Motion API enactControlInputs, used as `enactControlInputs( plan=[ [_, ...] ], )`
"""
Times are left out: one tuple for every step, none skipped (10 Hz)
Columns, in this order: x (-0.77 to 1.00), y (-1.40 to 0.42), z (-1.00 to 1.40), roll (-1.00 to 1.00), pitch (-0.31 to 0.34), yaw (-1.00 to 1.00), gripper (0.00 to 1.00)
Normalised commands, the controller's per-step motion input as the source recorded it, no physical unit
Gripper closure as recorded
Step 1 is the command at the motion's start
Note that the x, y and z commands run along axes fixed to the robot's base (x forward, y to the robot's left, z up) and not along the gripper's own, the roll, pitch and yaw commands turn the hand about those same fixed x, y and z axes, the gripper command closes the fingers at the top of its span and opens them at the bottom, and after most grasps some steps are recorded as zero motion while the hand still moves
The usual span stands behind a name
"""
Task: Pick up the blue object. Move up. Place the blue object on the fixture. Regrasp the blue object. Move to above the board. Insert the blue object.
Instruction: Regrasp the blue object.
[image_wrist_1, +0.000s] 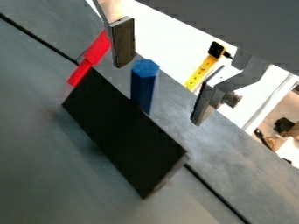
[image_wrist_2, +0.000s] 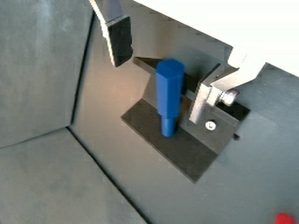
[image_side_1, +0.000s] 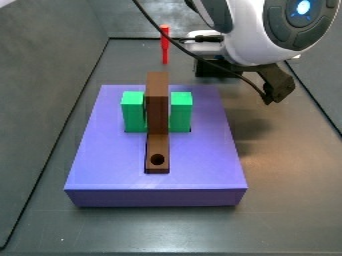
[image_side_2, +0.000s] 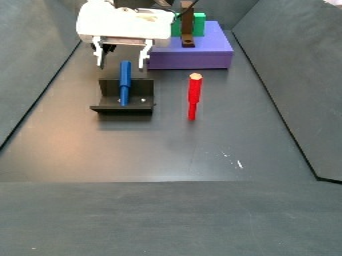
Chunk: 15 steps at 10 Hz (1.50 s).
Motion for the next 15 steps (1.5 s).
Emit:
enactControlInputs(
  plan=[
    [0.23, 0.0, -0.08, 0.17, -0.091, 0.02, 0.0],
    [0.11, 0.02, -0.18, 0.22, -0.089, 0.0, 0.0],
    [0.0, 0.08, -0.21, 0.26, -0.089, 0.0, 0.0],
    [-0.04, 0.1, -0.16, 0.25, -0.066, 0.0, 0.0],
    [-0.16, 0.16, -0.16, 0.22, -0.066, 0.0, 0.0],
    [-0.1, 0.14, -0.14, 0.2, -0.054, 0.0, 0.0],
    [0.0, 0.08, -0.11, 0.17, -0.057, 0.0, 0.0],
    [0.0, 0.03, -0.06, 0.13, -0.029, 0.0, 0.0],
    [0.0, 0.0, 0.0, 0.01, -0.006, 0.0, 0.0],
    [0.0, 0.0, 0.05, 0.0, -0.009, 0.0, 0.0],
    [-0.01, 0.0, 0.03, 0.0, -0.003, 0.0, 0.0],
    [0.0, 0.02, 0.0, -0.01, 0.023, 0.0, 0.0],
    [0.0, 0.0, 0.0, 0.0, 0.0, 0.0, 0.0],
    [0.0, 0.0, 0.0, 0.0, 0.0, 0.0, 1.0],
    [0.0, 0.0, 0.0, 0.0, 0.0, 0.0, 1.0]
  ],
)
